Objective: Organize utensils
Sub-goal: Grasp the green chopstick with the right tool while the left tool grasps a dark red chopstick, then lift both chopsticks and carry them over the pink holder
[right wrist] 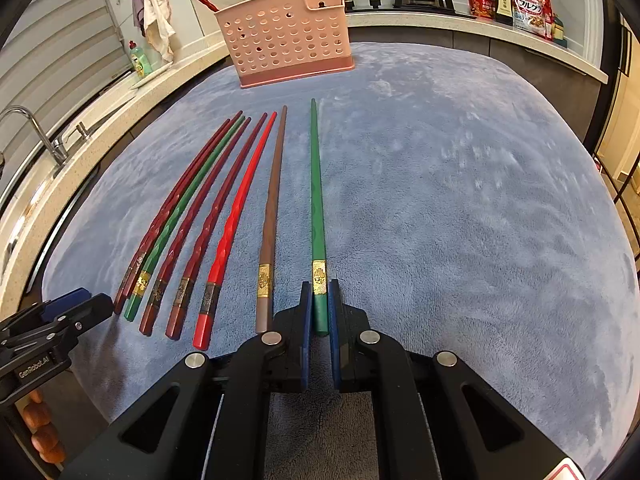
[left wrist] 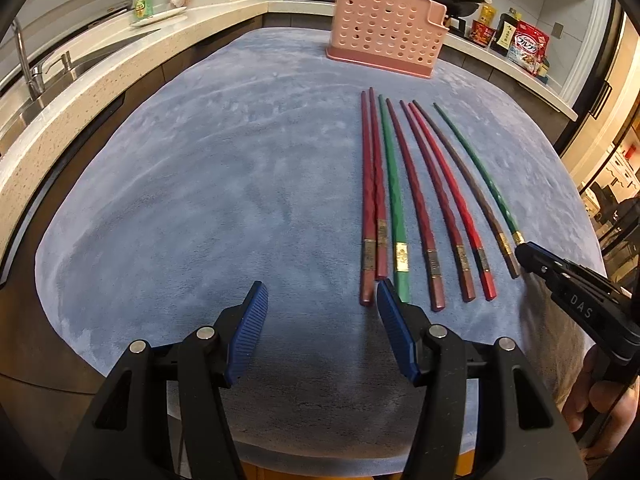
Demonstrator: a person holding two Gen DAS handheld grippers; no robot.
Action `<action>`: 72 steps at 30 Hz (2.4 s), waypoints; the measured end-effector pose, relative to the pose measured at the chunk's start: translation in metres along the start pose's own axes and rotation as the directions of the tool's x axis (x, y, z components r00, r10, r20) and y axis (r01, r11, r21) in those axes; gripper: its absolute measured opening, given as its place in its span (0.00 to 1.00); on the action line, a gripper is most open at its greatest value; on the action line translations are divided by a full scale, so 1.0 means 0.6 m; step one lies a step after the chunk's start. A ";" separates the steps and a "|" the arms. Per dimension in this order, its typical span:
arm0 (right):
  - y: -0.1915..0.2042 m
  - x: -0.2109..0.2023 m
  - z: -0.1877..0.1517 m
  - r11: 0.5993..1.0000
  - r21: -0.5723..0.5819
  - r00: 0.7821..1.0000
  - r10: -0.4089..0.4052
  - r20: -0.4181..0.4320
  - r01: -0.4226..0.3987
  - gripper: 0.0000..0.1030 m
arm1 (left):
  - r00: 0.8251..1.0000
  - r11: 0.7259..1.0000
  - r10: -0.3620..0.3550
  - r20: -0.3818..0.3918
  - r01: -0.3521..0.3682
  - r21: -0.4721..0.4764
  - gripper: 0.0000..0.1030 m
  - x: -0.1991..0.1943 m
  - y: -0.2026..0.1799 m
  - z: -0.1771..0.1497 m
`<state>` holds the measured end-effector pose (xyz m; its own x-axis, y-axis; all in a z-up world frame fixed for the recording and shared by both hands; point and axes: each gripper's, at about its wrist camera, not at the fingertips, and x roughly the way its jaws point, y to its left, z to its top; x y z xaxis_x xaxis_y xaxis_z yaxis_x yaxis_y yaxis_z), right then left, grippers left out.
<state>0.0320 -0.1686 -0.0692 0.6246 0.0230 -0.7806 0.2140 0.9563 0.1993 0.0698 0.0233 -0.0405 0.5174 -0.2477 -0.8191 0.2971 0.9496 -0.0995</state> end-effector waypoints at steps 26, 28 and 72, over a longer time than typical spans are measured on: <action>-0.002 0.000 0.001 1.000 0.004 1.000 0.005 -0.001 -0.005 0.07 | 0.999 0.999 0.038 0.004 -0.038 -0.010 0.46 0.034 -0.001 0.028; -0.002 0.000 0.001 1.000 0.004 1.000 0.004 -0.001 -0.004 0.07 | 0.999 0.999 0.044 0.006 -0.044 0.002 0.39 0.037 -0.005 0.032; -0.017 -0.229 0.224 0.997 0.043 0.938 0.040 0.345 -0.059 0.07 | 0.973 0.996 -0.049 0.227 0.063 -0.057 0.07 -0.136 0.044 0.250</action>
<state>0.0446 -0.2204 0.1158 0.8536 -0.0407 -0.5193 0.2090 0.9399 0.2699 0.1560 0.0400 0.1084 0.6706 -0.3308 -0.6640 0.2833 0.9414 -0.1829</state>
